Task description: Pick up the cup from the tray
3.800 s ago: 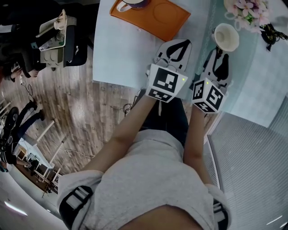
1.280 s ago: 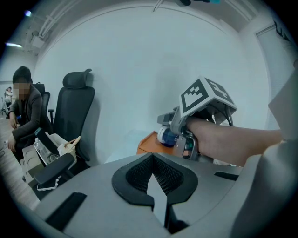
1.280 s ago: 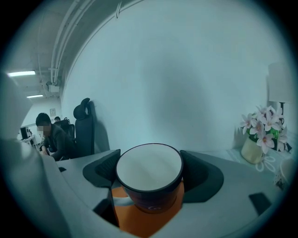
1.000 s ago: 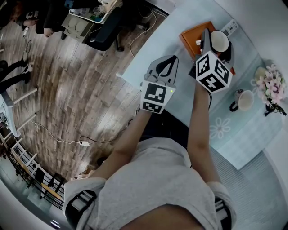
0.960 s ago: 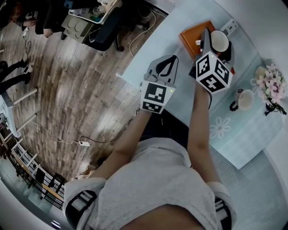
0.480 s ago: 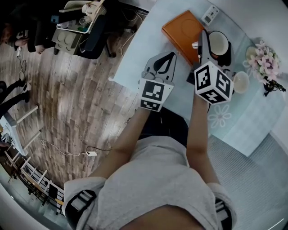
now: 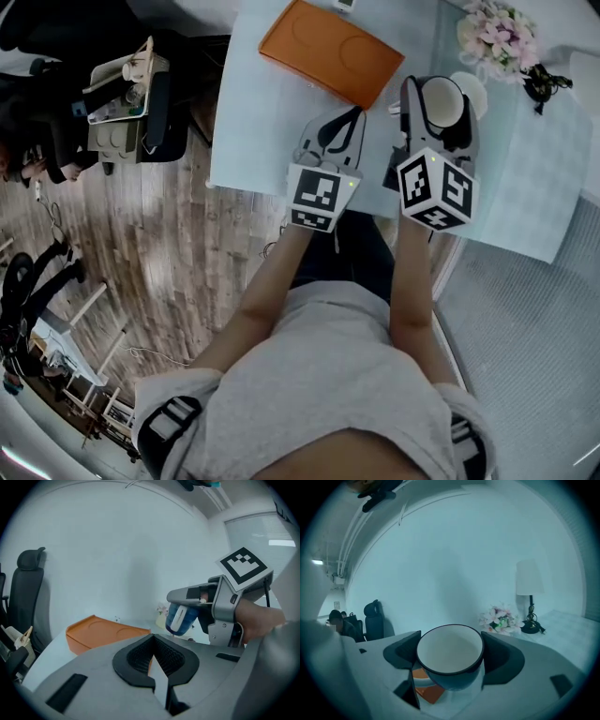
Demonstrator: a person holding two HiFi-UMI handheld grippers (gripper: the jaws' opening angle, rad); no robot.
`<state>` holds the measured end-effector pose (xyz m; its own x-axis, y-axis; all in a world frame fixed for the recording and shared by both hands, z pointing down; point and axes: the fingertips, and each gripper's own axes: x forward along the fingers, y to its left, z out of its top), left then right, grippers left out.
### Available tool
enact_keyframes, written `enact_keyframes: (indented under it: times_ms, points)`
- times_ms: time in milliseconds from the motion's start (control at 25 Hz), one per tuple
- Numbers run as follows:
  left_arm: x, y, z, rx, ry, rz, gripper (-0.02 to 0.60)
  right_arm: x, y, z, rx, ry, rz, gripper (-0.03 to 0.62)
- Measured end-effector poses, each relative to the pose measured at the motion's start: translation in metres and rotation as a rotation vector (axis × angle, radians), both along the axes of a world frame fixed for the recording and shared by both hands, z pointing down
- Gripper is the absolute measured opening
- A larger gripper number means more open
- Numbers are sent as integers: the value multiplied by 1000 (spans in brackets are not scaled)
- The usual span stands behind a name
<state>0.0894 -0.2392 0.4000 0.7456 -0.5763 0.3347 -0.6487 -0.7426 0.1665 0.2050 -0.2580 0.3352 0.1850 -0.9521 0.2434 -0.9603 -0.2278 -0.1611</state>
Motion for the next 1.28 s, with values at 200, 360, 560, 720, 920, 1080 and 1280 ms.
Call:
enact_keyframes:
  times_ms: [200,360,560,720,920,1080,1280]
  points:
    - [32,23,9,-7,-16,97,6,29,43,24,-44,-10,92,350]
    - [50,41,16,-12,-40,142,6,41,69,43,-79,-19,122,350]
    - [64,58,28,-16,-71,181,6,51,91,74,-117,-43,155,350]
    - [65,61,40,-25,-92,189,6,49,91,96,-133,-49,146,350]
    - [69,66,47,-30,-106,188,6,52,89,120,-168,-52,134,350]
    - [63,63,50,-31,-116,176,6,46,85,131,-194,-22,109,350]
    - [57,60,52,-38,-116,163,6,39,85,134,-195,19,95,350]
